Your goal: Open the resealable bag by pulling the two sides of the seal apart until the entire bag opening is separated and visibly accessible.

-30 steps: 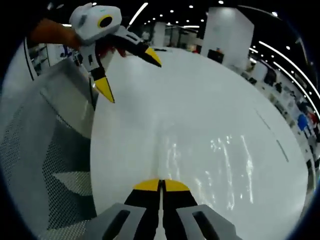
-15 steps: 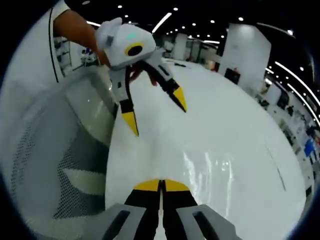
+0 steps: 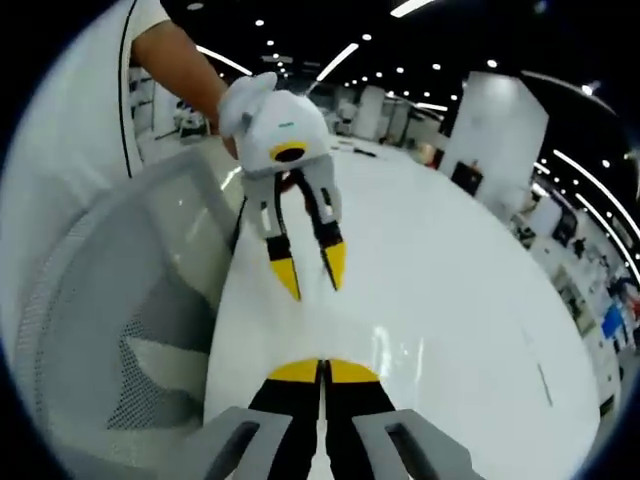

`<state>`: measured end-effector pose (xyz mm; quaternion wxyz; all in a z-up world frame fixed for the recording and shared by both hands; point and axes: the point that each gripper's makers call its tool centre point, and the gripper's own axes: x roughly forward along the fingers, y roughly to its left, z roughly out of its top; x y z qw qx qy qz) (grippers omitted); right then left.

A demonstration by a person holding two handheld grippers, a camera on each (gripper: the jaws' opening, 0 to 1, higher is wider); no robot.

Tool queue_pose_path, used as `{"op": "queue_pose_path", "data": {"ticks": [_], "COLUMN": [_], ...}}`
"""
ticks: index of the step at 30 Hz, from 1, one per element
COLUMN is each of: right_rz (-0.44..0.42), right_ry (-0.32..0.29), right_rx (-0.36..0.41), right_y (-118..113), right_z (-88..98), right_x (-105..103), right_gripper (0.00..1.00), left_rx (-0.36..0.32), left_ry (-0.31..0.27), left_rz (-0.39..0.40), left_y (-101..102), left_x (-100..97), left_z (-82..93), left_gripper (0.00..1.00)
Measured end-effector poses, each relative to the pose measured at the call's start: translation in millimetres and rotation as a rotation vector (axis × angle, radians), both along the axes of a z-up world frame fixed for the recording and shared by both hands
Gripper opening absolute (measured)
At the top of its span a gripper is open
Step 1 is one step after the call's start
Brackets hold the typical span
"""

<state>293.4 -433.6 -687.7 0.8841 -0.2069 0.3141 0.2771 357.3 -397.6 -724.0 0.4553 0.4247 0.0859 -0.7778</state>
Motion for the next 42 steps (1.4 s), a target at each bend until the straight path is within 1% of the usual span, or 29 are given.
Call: {"op": "queue_pose_path", "data": {"ticks": [1, 2, 4, 7, 9, 12, 13, 14, 16, 18, 19, 23, 24, 28, 31, 36, 42], "right_rz": [0.0, -0.002, -0.012, -0.021, -0.028, -0.056, -0.069, -0.086, -0.097, -0.103, -0.106, -0.101, -0.092, -0.073, -0.048, -0.042, -0.033], "right_ry": [-0.001, -0.003, -0.006, -0.012, -0.011, -0.009, -0.008, -0.014, -0.021, -0.024, -0.032, -0.046, -0.067, -0.066, -0.069, -0.076, -0.062], "right_rx": [-0.001, -0.003, -0.004, 0.0, 0.001, 0.004, 0.017, 0.05, 0.07, 0.081, 0.098, 0.1, 0.144, 0.158, 0.146, 0.134, 0.121], "right_y": [-1.6, -3.2, -7.8, -10.3, -11.1, -13.3, -13.1, -10.8, -9.5, -8.9, -6.4, -3.2, 15.8, 30.9, 41.7, 43.0, 42.5], "right_z": [0.3, 0.3, 0.5, 1.4, 0.5, -2.8, -2.6, -0.2, 1.5, 2.2, 4.1, 6.9, 12.0, 6.3, 2.7, 2.7, -0.5], "right_x": [0.3, 0.7, 1.5, 2.0, 1.2, 3.3, 4.4, 6.8, 9.1, 10.3, 13.1, 17.1, 32.0, 41.6, 47.8, 51.0, 50.1], "right_gripper": [0.0, 0.0, 0.0, 0.0, 0.0, 0.0, 0.0, 0.0, 0.0, 0.03, 0.04, 0.07, 0.07, 0.08, 0.07, 0.06, 0.04], "left_rx": [0.008, 0.005, 0.002, -0.004, -0.006, 0.01, 0.016, 0.01, 0.002, 0.006, 0.008, 0.01, 0.015, 0.018, 0.019, 0.014, 0.006], "left_ry": [0.003, -0.001, -0.018, -0.005, -0.012, -0.045, -0.053, -0.075, -0.088, -0.076, -0.07, -0.078, -0.065, -0.061, -0.057, -0.068, -0.068], "left_rz": [-0.009, -0.014, -0.025, -0.027, -0.031, -0.045, -0.049, -0.063, -0.073, -0.067, -0.063, -0.07, -0.07, -0.07, -0.065, -0.079, -0.094], "left_y": [0.5, 0.4, -0.3, -1.7, -2.9, -3.6, -3.0, -3.4, -4.0, -4.0, -3.9, -4.0, -6.2, -7.7, -8.7, -8.5, -11.1], "left_x": [-0.6, -0.4, 2.2, 2.9, 2.8, 3.4, 3.5, 4.6, 5.3, 4.1, 3.5, 2.2, -4.8, -8.8, -9.4, -12.1, -17.0], "left_z": [0.8, 1.7, 2.7, 6.3, 7.5, 7.0, 6.4, 6.9, 7.8, 8.6, 9.0, 9.6, 14.0, 16.4, 18.4, 21.0, 26.9], "left_gripper": [0.01, 0.03, 0.0, 0.0, 0.0, 0.0, 0.0, 0.0, 0.0, 0.0, 0.0, 0.0, 0.0, 0.0, 0.0, 0.0, 0.0]}}
